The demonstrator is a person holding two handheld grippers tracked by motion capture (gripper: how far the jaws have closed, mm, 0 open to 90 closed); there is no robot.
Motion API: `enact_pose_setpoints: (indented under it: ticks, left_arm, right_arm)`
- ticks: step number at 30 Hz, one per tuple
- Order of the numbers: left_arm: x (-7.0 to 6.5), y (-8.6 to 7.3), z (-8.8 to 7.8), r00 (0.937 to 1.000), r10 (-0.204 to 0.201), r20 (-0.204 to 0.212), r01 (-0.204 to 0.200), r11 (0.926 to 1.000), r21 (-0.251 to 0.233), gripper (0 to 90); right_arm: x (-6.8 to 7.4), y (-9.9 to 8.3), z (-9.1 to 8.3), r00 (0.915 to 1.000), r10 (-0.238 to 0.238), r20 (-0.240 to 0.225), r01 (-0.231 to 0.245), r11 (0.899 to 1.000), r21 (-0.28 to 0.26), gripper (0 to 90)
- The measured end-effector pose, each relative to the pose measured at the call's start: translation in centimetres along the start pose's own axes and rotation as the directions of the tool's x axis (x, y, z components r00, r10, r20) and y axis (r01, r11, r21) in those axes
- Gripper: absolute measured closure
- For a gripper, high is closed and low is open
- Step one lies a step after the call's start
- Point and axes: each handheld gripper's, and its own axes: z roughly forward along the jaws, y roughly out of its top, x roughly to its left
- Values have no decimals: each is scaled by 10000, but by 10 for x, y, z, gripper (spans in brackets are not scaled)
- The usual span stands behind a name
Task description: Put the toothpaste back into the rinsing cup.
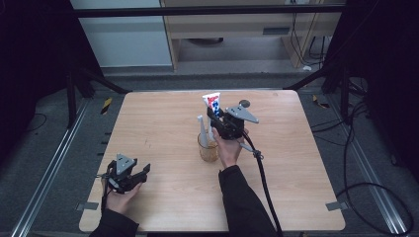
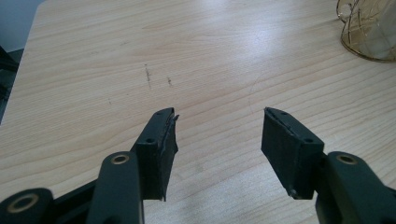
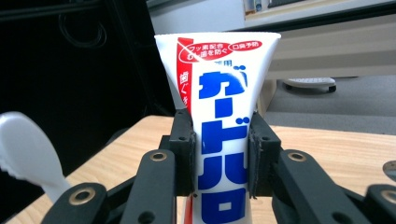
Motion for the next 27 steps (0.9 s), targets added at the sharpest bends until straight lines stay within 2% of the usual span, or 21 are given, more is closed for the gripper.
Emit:
enact_pose_setpoints:
  ticks: [10, 21, 27]
  left_arm:
    - [0, 0, 0, 10000, 6, -10, -6, 10000, 11, 444]
    - [1, 0, 0, 10000, 0, -28, 0, 10000, 16, 445]
    - [1, 0, 0, 10000, 11, -42, -11, 10000, 28, 446]
  right_arm:
    - [0, -11, 3, 9999, 112, -38, -111, 9993, 369, 682]
    - [0, -20, 4, 9999, -114, -40, 117, 9962, 860, 671]
    - [-2, -26, 3, 9997, -238, -23, 239, 9913, 1293, 665]
